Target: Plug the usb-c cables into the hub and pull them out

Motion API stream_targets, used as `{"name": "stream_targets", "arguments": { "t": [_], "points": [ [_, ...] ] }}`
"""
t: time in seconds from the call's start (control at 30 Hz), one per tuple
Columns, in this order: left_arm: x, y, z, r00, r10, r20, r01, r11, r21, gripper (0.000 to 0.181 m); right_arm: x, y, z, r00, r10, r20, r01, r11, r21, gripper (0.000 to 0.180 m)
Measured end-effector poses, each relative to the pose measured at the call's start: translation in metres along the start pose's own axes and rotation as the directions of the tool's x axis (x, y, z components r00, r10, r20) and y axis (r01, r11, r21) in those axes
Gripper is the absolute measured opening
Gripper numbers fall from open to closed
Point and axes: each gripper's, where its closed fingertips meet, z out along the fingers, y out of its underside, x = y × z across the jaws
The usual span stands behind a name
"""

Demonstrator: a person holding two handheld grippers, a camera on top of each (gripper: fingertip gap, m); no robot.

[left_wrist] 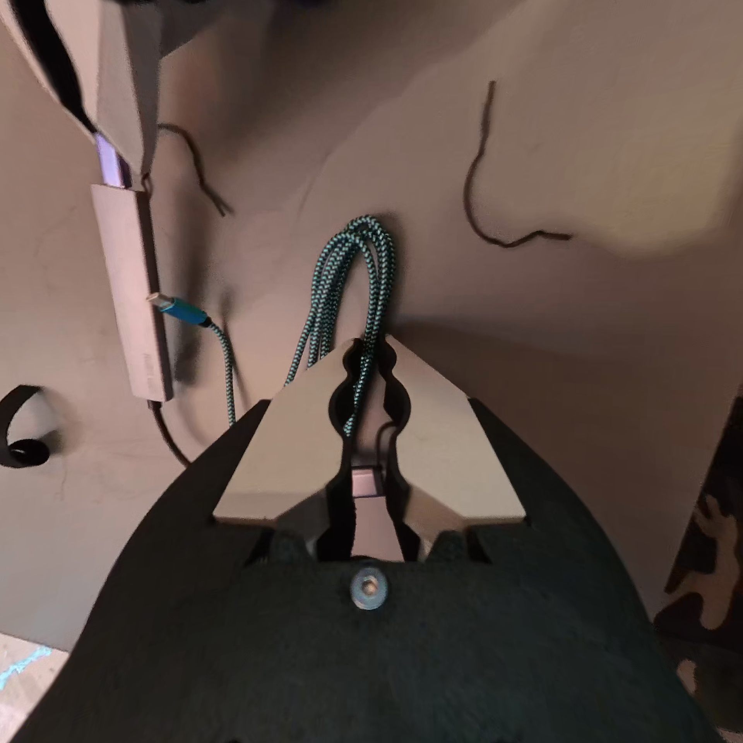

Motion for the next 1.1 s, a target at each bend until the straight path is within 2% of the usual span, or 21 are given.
{"name": "stream_targets", "arguments": {
  "t": [0.03,0.13,0.3,0.4,0.47,0.57,0.73,0.8,0.87,0.93,1.0,1.1],
  "points": [
    [0.005,-0.001,-0.001,1.000,0.025,0.005,-0.025,1.000,0.003,0.006,0.003,0.001,0.000,1.000,0.009,-0.017,-0.009,1.000,-0.004,0.010],
    [0.026,-0.001,-0.006,0.993,0.114,-0.018,-0.114,0.993,0.028,0.006,0.017,0.006,-0.001,0.995,0.055,-0.082,-0.057,0.998,-0.024,0.009],
    [0.042,0.015,-0.014,0.994,0.089,-0.069,-0.089,0.996,0.005,0.005,0.022,0.008,-0.001,0.992,0.078,-0.098,-0.082,0.996,-0.032,0.008],
    [0.052,0.028,-0.023,0.988,0.046,-0.148,-0.050,0.998,-0.026,0.009,0.020,0.008,0.000,0.994,0.062,-0.089,-0.065,0.997,-0.036,0.008],
    [0.059,0.023,-0.035,0.968,-0.015,-0.250,0.022,0.999,0.025,0.018,0.019,0.007,-0.001,0.995,0.060,-0.081,-0.062,0.998,-0.030,0.009],
    [0.037,-0.004,-0.063,0.954,-0.105,-0.282,0.165,0.967,0.197,0.023,0.017,0.006,-0.001,0.996,0.050,-0.073,-0.052,0.998,-0.025,0.009],
    [-0.035,0.000,-0.051,0.926,-0.367,-0.083,0.376,0.909,0.179,0.036,0.015,0.003,-0.003,0.997,0.039,-0.062,-0.039,0.999,-0.003,0.010],
    [-0.039,-0.001,-0.034,0.915,-0.397,-0.076,0.404,0.902,0.152,0.040,0.014,0.003,-0.003,0.998,0.035,-0.061,-0.035,0.999,-0.001,0.010],
    [-0.044,0.006,-0.016,0.918,-0.397,-0.004,0.396,0.914,0.092,0.040,0.014,0.003,-0.004,0.998,0.033,-0.060,-0.033,0.999,0.000,0.011],
    [-0.049,0.009,-0.004,0.914,-0.404,0.046,0.401,0.914,0.067,0.028,0.013,0.003,-0.004,0.998,0.030,-0.059,-0.030,1.000,0.003,0.011],
    [-0.048,0.006,0.001,0.910,-0.414,0.030,0.411,0.908,0.078,0.012,0.013,0.002,-0.005,0.998,0.027,-0.059,-0.026,1.000,0.006,0.012],
    [-0.051,0.000,-0.003,0.908,-0.417,0.043,0.408,0.903,0.132,0.009,0.014,0.000,-0.007,0.997,0.036,-0.069,-0.034,0.999,0.023,0.023]
  ]
}}
